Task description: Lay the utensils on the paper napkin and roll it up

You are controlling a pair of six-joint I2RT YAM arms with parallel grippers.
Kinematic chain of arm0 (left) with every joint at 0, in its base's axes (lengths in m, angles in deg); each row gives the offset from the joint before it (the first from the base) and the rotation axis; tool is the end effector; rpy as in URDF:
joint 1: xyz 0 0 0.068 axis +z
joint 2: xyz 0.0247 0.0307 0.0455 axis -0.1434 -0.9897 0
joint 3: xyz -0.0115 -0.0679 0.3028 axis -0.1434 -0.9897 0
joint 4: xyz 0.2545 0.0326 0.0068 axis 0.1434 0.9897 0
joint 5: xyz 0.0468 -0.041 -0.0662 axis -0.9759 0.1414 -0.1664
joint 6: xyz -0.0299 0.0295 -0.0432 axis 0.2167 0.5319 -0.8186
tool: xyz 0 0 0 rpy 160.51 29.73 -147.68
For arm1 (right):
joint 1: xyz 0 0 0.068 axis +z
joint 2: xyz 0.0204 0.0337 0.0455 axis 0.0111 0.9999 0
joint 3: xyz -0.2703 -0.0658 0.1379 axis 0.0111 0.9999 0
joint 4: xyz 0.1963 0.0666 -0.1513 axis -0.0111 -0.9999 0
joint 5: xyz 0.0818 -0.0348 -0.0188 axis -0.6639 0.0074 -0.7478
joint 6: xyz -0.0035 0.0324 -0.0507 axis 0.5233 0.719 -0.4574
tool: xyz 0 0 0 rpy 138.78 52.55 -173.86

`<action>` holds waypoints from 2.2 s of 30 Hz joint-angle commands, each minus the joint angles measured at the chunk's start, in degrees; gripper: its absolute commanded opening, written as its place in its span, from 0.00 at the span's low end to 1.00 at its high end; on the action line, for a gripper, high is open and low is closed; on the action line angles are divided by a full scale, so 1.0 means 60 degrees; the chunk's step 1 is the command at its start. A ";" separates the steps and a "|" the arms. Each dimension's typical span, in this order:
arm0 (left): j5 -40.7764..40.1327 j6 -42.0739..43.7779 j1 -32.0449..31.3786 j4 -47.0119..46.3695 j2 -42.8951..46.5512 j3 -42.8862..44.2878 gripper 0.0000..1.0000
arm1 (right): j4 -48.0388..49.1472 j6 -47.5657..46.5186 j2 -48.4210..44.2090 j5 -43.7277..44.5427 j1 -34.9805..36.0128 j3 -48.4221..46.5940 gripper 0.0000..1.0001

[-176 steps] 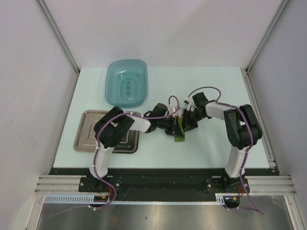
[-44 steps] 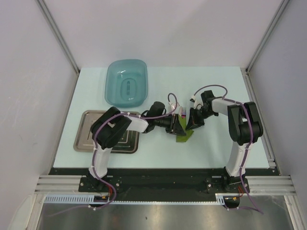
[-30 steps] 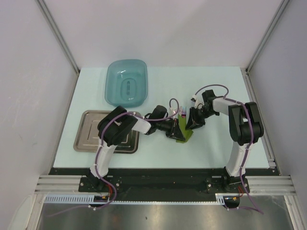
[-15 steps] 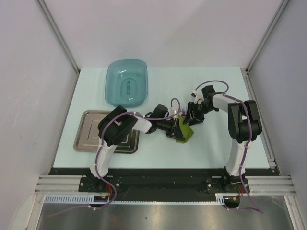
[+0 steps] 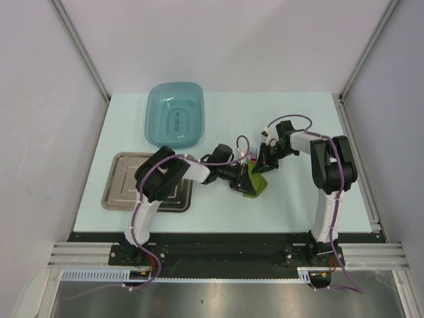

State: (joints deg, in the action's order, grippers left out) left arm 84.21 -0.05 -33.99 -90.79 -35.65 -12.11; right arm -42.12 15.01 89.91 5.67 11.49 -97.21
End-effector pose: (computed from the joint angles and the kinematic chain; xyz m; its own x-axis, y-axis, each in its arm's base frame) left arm 0.3085 -0.3264 0.1198 -0.9298 0.2570 -0.2637 0.3398 0.3230 -0.8833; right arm 0.3834 0.1032 0.1533 -0.9888 -0.0686 -0.1323 -0.1397 0.7346 0.6639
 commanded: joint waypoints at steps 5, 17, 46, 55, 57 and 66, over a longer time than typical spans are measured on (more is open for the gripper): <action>-0.1223 0.1833 0.0608 0.2177 0.2283 0.0238 0.49 | 0.0664 0.0031 -0.0325 -0.0147 0.0125 0.0077 0.00; -0.3653 0.5086 0.2234 0.6004 0.6939 0.0781 1.00 | 0.1340 -0.0158 -0.2084 -0.0396 0.0403 0.0019 0.00; 0.1294 0.4662 0.2808 0.2169 1.2468 -0.2940 0.83 | 0.0812 -0.2794 -0.9086 -0.0735 0.3740 -0.0890 0.00; 0.0461 0.4283 0.1371 0.1071 1.1603 -0.2735 0.79 | 0.1003 -0.2854 -0.9497 0.0569 0.5280 -0.0787 0.00; 0.0431 0.3916 0.1327 0.0603 1.1501 -0.2721 0.77 | 0.0988 -0.2883 -0.9541 0.0818 0.5646 -0.0773 0.00; 0.0768 0.3491 0.0785 -0.0073 1.1398 -0.2691 0.66 | 0.1135 -0.2927 -0.9555 0.1332 0.6174 -0.0743 0.00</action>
State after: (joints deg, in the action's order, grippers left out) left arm 87.71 22.77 -28.38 -86.31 32.63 -30.27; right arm -39.43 -1.66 34.27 11.73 47.75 -101.38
